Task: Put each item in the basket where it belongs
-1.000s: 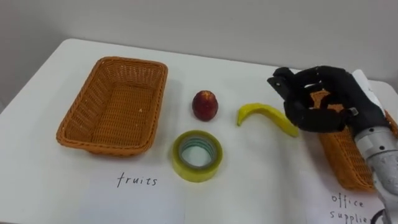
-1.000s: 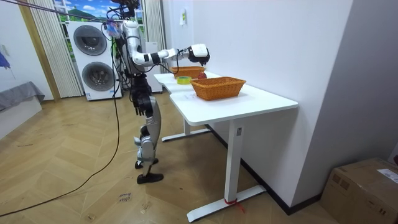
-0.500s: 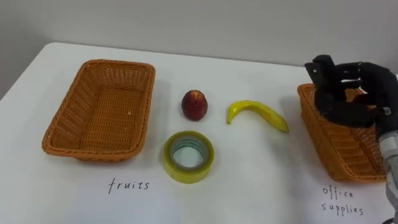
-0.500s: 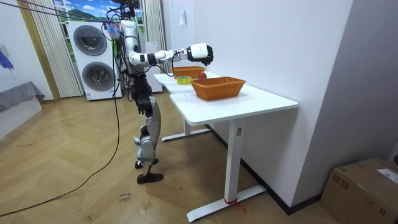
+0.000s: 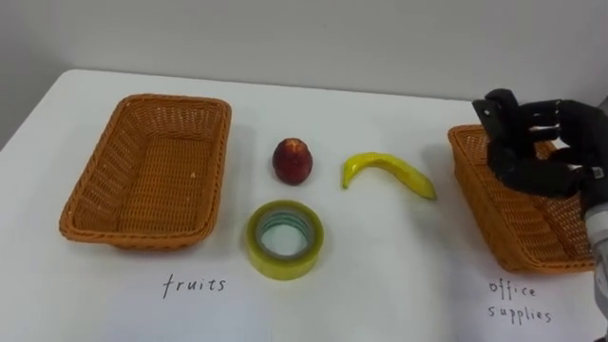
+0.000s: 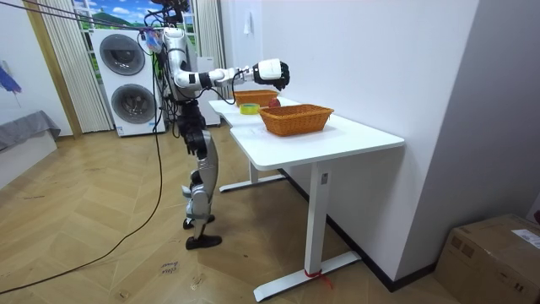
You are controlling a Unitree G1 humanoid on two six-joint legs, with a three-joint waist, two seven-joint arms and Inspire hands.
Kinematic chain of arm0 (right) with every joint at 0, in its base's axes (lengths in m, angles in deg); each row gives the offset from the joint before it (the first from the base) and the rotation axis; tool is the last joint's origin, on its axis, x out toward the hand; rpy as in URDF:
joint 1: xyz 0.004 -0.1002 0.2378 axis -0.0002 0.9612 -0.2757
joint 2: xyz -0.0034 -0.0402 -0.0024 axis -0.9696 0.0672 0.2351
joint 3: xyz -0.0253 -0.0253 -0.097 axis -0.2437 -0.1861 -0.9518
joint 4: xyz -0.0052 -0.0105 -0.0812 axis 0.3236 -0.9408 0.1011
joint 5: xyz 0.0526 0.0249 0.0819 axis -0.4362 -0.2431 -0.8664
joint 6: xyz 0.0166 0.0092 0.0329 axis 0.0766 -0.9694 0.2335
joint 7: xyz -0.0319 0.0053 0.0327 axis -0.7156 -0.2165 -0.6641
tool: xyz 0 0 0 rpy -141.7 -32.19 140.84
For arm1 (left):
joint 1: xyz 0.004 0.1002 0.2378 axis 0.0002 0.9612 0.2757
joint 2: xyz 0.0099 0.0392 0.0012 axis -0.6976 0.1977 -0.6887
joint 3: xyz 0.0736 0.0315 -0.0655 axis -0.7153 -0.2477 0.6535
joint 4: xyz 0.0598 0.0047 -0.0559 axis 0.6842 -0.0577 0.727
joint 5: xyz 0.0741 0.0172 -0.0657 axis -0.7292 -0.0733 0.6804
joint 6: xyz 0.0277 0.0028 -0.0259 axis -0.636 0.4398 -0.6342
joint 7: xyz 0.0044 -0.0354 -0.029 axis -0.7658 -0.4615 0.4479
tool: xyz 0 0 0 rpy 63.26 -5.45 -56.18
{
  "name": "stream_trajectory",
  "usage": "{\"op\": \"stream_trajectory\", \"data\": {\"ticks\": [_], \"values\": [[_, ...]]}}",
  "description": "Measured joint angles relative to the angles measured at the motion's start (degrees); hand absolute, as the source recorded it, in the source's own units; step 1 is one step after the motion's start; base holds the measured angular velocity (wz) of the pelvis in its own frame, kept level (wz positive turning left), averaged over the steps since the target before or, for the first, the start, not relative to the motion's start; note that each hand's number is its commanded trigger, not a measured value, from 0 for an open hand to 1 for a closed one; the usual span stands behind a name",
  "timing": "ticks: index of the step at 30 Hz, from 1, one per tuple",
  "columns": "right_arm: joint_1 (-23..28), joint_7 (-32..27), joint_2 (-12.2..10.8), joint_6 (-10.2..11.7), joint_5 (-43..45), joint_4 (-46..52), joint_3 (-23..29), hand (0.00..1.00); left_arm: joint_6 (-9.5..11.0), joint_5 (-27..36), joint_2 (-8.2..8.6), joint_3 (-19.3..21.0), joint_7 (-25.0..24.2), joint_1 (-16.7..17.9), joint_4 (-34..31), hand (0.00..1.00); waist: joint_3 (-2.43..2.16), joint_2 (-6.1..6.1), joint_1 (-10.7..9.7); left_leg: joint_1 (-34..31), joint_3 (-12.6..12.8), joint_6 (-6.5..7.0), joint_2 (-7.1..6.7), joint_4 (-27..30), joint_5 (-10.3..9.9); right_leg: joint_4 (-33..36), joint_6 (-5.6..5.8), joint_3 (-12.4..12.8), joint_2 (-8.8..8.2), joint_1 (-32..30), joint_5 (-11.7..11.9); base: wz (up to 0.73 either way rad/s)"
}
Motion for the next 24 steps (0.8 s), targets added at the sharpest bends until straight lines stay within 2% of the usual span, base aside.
{"op": "stream_trajectory", "data": {"ticks": [5, 13, 24], "values": [[0.0, 0.0, 0.0, -0.1, 0.1, -0.1, 1.8, 1.00, -0.1, 0.0, 0.19, 0.0, 0.0, 0.2, 0.0, 0.00, -0.13, 0.39, -0.1, 0.3, 0.3, 0.00, -0.05, -0.1, 0.0, 0.0, -0.02, 0.3, -0.08, 0.0, 0.0, -0.02], [0.0, 0.0, 0.0, -0.3, 0.6, -2.4, 1.8, 1.00, -0.1, 0.4, 0.28, 0.0, 0.0, 0.7, 0.0, 0.00, 0.09, -0.31, -0.3, 0.8, 0.6, -0.01, -0.18, -0.4, 0.0, 0.0, -0.02, 0.5, -0.09, 0.2, -0.1, -0.02], [0.6, 0.9, 0.1, -0.3, 2.3, -5.6, 2.7, 1.00, -0.3, 0.5, 0.54, 1.1, -0.1, 0.8, -1.6, 0.00, -0.07, -0.70, -0.4, 0.5, 0.6, 0.00, -0.22, -0.8, 0.0, -0.1, 0.01, 0.3, 0.03, -0.4, -0.1, 0.00]]}}
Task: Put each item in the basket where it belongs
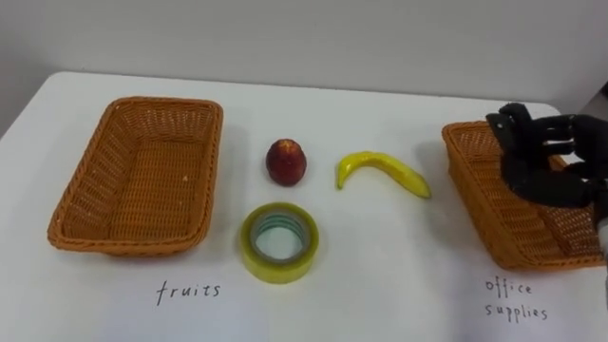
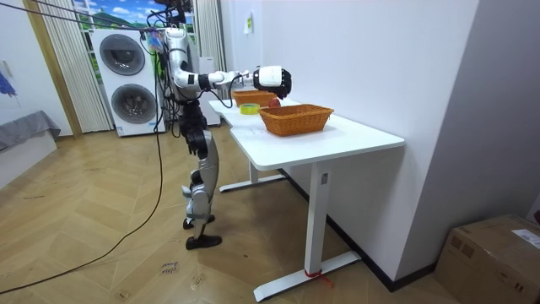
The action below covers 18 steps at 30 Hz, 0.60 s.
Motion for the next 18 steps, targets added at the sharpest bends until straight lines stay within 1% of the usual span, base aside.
{"op": "stream_trajectory", "data": {"ticks": [3, 5, 8, 9, 12, 15, 18], "values": [[0.0, 0.6, 0.4, -0.2, 0.0, -3.9, 0.4, 1.00, -0.1, 0.0, 0.00, 0.0, 0.1, -0.1, -0.3, 0.00, -0.06, 0.13, 0.0, -0.3, 0.0, 0.00, 0.09, 0.0, 0.0, 0.1, 0.01, 0.0, -0.04, -0.4, 0.0, 0.00], [0.0, 1.3, 0.4, -1.3, 0.1, -5.5, 0.5, 1.00, -0.7, 0.0, 0.00, 0.0, 0.1, -0.1, -0.7, 0.00, -0.20, 0.38, -0.2, -0.6, 0.1, 0.00, 0.19, 0.0, 0.0, 0.1, 0.01, 0.0, -0.05, -0.6, 0.0, 0.00], [0.0, 2.4, 0.4, -1.9, 1.1, -5.6, 0.6, 1.00, -1.0, 0.0, 0.02, 0.5, 0.1, -0.1, -0.8, 0.00, -0.37, 0.66, 0.0, -0.6, 0.4, -0.02, 0.23, 0.0, 0.0, 0.2, 0.00, 0.1, -0.04, -0.9, 0.0, -0.05], [0.0, 2.7, 0.4, -2.0, 1.3, -5.6, 0.6, 1.00, -1.0, 0.0, 0.02, 1.1, 0.1, -0.1, -0.9, 0.00, -0.37, 0.63, -0.1, -0.6, 0.4, -0.03, 0.24, 0.0, 0.0, 0.2, 0.00, 0.1, -0.04, -0.9, 0.0, 0.00], [0.0, 3.1, 0.8, -2.0, 1.5, -5.6, 0.6, 1.00, -1.2, 0.0, 0.01, 1.2, 0.2, -0.1, -1.0, 0.00, -0.26, 0.35, -0.1, -0.6, 0.4, -0.03, 0.23, 0.0, 0.0, 0.2, 0.00, 0.1, -0.12, -0.8, 0.0, 0.00], [0.0, 3.9, 1.3, -2.1, 3.0, -5.6, 0.6, 1.00, -1.7, -0.2, 0.00, 1.2, 0.3, -0.1, -1.1, 0.00, 0.02, -0.25, 0.0, -0.7, 0.2, 0.03, 0.18, 0.0, 0.1, 0.1, 0.01, 0.1, -0.13, -0.8, 0.0, 0.00], [0.0, 4.7, 1.4, -2.5, 5.1, -5.9, 0.7, 1.00, -2.2, -0.4, -0.06, 1.4, 0.2, 0.0, -1.2, 0.00, -0.08, -0.46, 0.0, -0.7, 0.1, 0.03, 0.18, 0.1, 0.1, 0.1, 0.01, 0.0, -0.13, -0.9, 0.0, 0.00]]}}
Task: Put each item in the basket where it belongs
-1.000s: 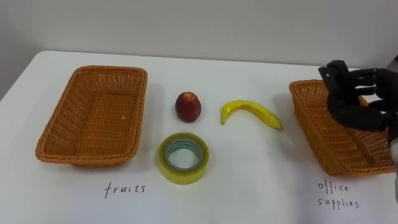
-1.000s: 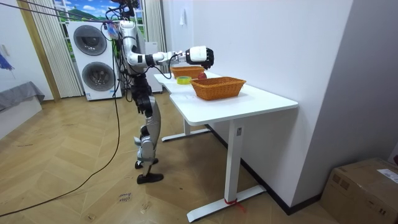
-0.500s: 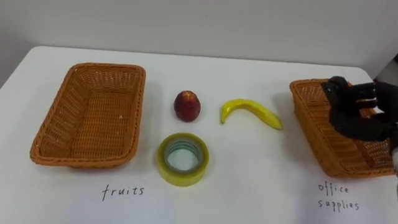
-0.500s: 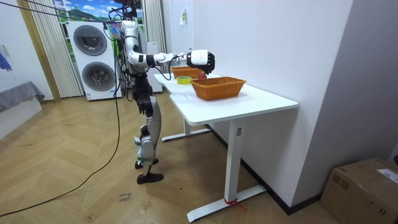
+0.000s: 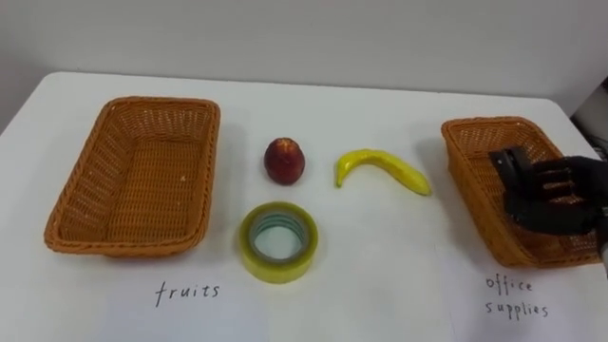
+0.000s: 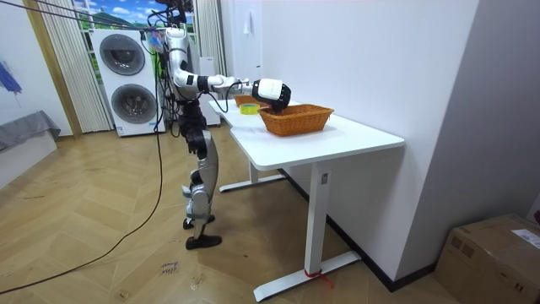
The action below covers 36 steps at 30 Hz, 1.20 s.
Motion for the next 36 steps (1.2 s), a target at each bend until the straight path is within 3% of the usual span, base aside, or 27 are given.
{"op": "stream_trajectory", "data": {"ticks": [2, 3, 4, 5, 6, 16, 36], "values": [[0.0, 0.6, 0.0, -0.1, 2.0, -1.6, 0.0, 1.00, 0.0, 0.0, -0.04, 0.0, 0.0, 0.1, -0.3, 0.00, -0.10, -0.36, 0.2, 0.0, 0.1, 0.00, 0.00, 0.0, 0.0, 0.0, 0.00, 0.0, -0.01, -0.3, 0.0, 0.00], [0.0, 0.8, 0.0, -0.2, 2.4, -1.8, 0.0, 0.86, 0.0, 0.0, -0.03, 0.0, -0.1, 0.1, -0.4, 0.00, -0.10, -0.45, 0.2, 0.0, 0.1, 0.00, 0.00, 0.1, 0.0, 0.0, 0.00, 0.0, -0.01, -0.4, 0.0, 0.00], [0.0, 1.1, 0.0, -0.3, 2.4, -1.9, 0.0, 0.33, 0.0, 0.0, -0.02, 0.0, -0.1, 0.1, -0.4, 0.00, -0.12, -0.59, 0.2, 0.0, 0.1, 0.00, 0.00, 0.1, 0.0, 0.0, 0.00, 0.0, 0.00, -0.5, 0.0, 0.00], [0.0, 1.3, 0.0, -0.3, 2.6, -1.9, 0.1, 0.11, 0.0, 0.1, -0.02, 0.0, -0.1, 0.1, -0.5, 0.00, -0.10, -0.64, 0.2, 0.0, 0.2, 0.00, 0.01, 0.1, 0.0, 0.0, 0.00, 0.0, 0.00, -0.5, 0.0, 0.00], [0.0, 1.4, 0.0, -0.3, 2.7, -1.9, 0.0, 0.00, 0.0, 0.1, -0.02, 0.0, -0.1, 0.1, -0.6, 0.00, -0.09, -0.65, 0.2, 0.0, 0.2, 0.00, 0.02, 0.1, 0.0, 0.0, 0.00, 0.0, 0.00, -0.5, 0.0, 0.00], [-0.2, 2.6, 0.0, -0.8, 4.6, -1.9, 0.1, 0.00, 0.0, 0.4, -0.02, 0.0, -0.1, 0.1, -0.7, 0.00, 0.13, -0.51, 0.2, -0.1, 0.2, 0.00, 0.02, 0.0, 0.0, 0.0, -0.01, 0.0, -0.01, -0.5, 0.0, 0.00], [-0.2, 4.0, 0.0, -0.8, 6.5, -1.9, 0.1, 0.00, 0.0, 0.4, -0.03, 0.3, -0.2, 0.1, -0.6, 0.00, -0.03, -0.71, 0.3, 0.0, 0.2, 0.00, 0.02, 0.0, 0.0, 0.1, -0.01, 0.0, -0.01, -0.5, 0.0, 0.00]]}}
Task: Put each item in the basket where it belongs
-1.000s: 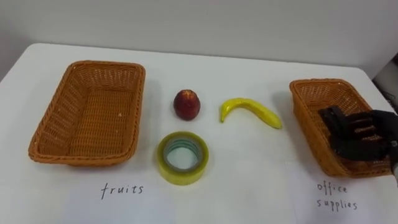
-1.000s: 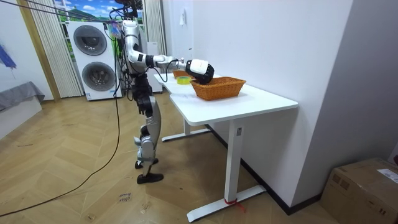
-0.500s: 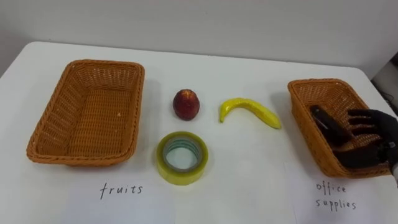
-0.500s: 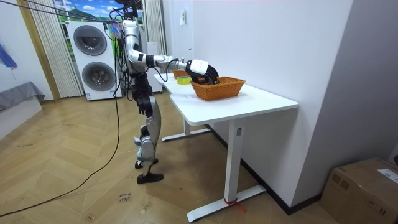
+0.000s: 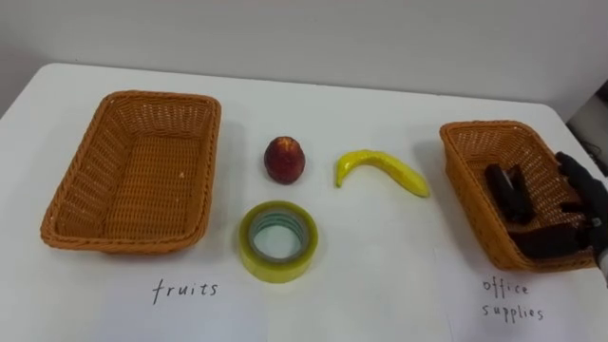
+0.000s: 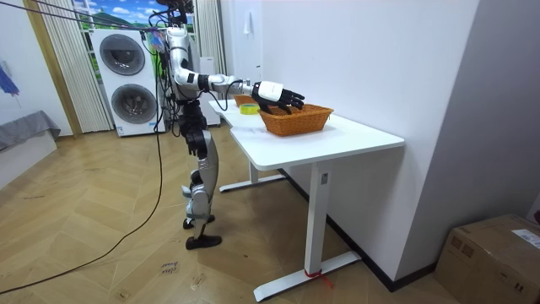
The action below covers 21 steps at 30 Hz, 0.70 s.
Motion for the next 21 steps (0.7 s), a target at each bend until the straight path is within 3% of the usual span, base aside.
{"op": "stream_trajectory", "data": {"ticks": [21], "values": [[0.0, 0.4, 0.0, -0.1, -5.1, 2.5, 0.0, 0.00, 0.0, 0.1, -0.07, -0.1, 0.2, -0.3, 0.0, 0.00, 0.16, 0.48, 0.0, -0.4, 0.2, 0.00, 0.07, -0.2, 0.0, 0.1, 0.01, 0.1, 0.17, 0.1, 0.0, 0.00]]}}
